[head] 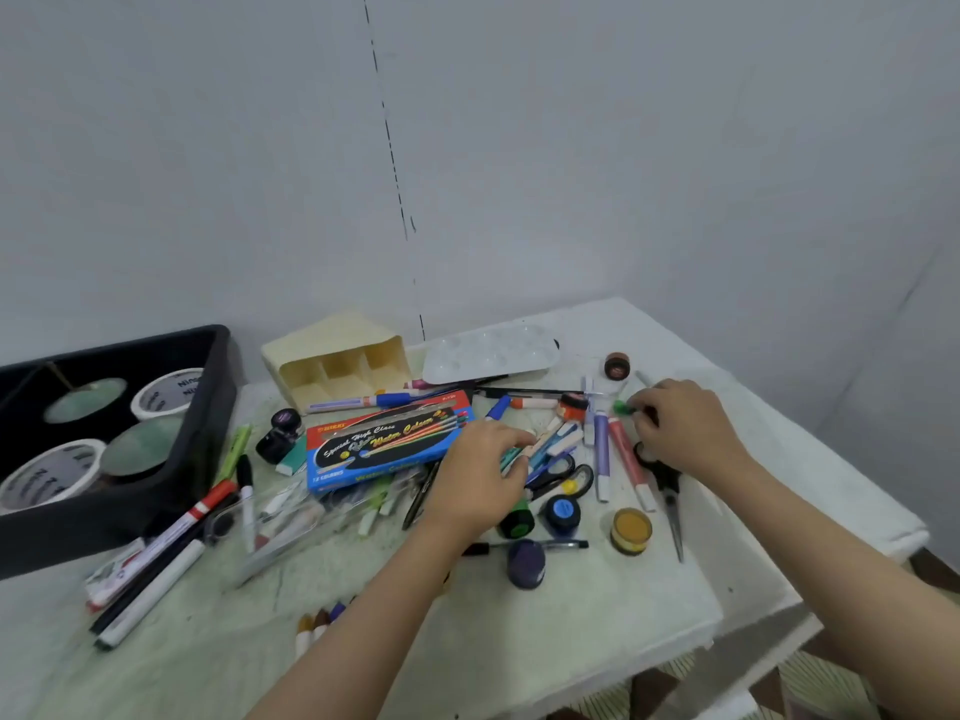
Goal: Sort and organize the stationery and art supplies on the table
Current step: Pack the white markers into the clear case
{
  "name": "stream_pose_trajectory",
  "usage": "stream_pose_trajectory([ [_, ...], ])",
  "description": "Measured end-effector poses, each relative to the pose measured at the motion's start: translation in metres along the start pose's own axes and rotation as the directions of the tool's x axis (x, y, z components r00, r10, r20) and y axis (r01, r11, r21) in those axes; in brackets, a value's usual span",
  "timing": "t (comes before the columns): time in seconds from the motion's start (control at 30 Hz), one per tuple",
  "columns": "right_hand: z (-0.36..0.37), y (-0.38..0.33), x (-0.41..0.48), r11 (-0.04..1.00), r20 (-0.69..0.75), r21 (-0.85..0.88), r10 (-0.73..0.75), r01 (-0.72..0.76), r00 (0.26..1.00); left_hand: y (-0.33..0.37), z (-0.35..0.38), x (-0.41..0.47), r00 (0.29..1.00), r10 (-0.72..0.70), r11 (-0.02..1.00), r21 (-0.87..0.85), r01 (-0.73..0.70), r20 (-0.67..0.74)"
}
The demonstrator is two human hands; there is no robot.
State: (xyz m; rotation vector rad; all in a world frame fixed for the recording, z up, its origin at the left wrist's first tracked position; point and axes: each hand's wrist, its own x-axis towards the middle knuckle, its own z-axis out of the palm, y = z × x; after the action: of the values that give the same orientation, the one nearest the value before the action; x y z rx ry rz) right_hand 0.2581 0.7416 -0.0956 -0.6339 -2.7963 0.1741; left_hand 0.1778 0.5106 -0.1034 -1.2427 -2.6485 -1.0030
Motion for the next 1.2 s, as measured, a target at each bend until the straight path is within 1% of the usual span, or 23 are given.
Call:
stream_pose_trajectory([
  [0.13,0.001,0.008,0.030,0.996,0.039,-0.067,-0.052,0.055,0.998,0.010,0.021,0.031,0.997,-0.026,1.000,0.002,0.026,0.072],
  [0.27,0.002,0.006,0.050,0.974,0.183,-0.199,-0.074,0.111,0.980,0.017,0.035,0.048,0.988,-0.077,0.997,0.041,0.072,0.134],
  [0.37,0.002,0.006,0.063,0.960,0.238,-0.244,-0.076,0.136,0.968,0.020,0.041,0.057,0.986,-0.091,0.994,0.075,0.081,0.139],
  [0.47,0.004,0.007,0.074,0.961,0.250,-0.230,-0.094,0.153,0.964,0.023,0.042,0.066,0.975,-0.103,0.989,0.121,0.080,0.197],
  [0.57,0.003,0.008,0.081,0.959,0.264,-0.201,-0.145,0.201,0.954,0.026,0.043,0.072,0.963,-0.108,0.983,0.171,0.066,0.248],
  [0.67,0.001,0.007,0.080,0.948,0.298,-0.187,-0.197,0.259,0.934,0.023,0.043,0.072,0.957,-0.145,0.984,0.139,0.113,0.250],
  [0.73,0.000,0.005,0.077,0.954,0.277,-0.175,-0.191,0.245,0.942,0.019,0.041,0.070,0.953,-0.169,0.982,0.130,0.140,0.250],
  [0.8,0.000,0.002,0.072,0.969,0.233,-0.130,-0.176,0.210,0.956,0.016,0.036,0.066,0.948,-0.183,0.982,0.088,0.166,0.260],
  [0.9,-0.002,-0.006,0.061,0.987,0.182,-0.025,-0.152,0.159,0.971,0.011,0.021,0.057,0.938,-0.213,0.970,-0.059,0.237,0.274],
  [0.97,-0.007,-0.016,0.048,0.991,0.172,0.029,-0.134,0.131,0.976,0.006,0.006,0.046,0.930,-0.241,0.947,-0.143,0.288,0.278],
  [1.03,-0.012,-0.028,0.032,0.993,0.170,0.023,-0.115,0.113,0.979,0.000,-0.011,0.032,0.916,-0.267,0.909,-0.238,0.342,0.299],
  [1.1,-0.016,-0.041,0.016,0.997,0.175,-0.023,-0.073,0.078,0.982,-0.005,-0.029,0.017,0.911,-0.275,0.877,-0.308,0.369,0.307],
  [1.17,-0.020,-0.053,0.003,0.999,0.221,-0.045,-0.008,0.018,0.975,-0.011,-0.047,0.003,0.919,-0.266,0.862,-0.355,0.362,0.291],
  [1.2,-0.021,-0.060,-0.003,1.000,0.265,-0.022,0.019,-0.013,0.964,-0.014,-0.055,-0.005,0.924,-0.260,0.851,-0.385,0.356,0.280],
])
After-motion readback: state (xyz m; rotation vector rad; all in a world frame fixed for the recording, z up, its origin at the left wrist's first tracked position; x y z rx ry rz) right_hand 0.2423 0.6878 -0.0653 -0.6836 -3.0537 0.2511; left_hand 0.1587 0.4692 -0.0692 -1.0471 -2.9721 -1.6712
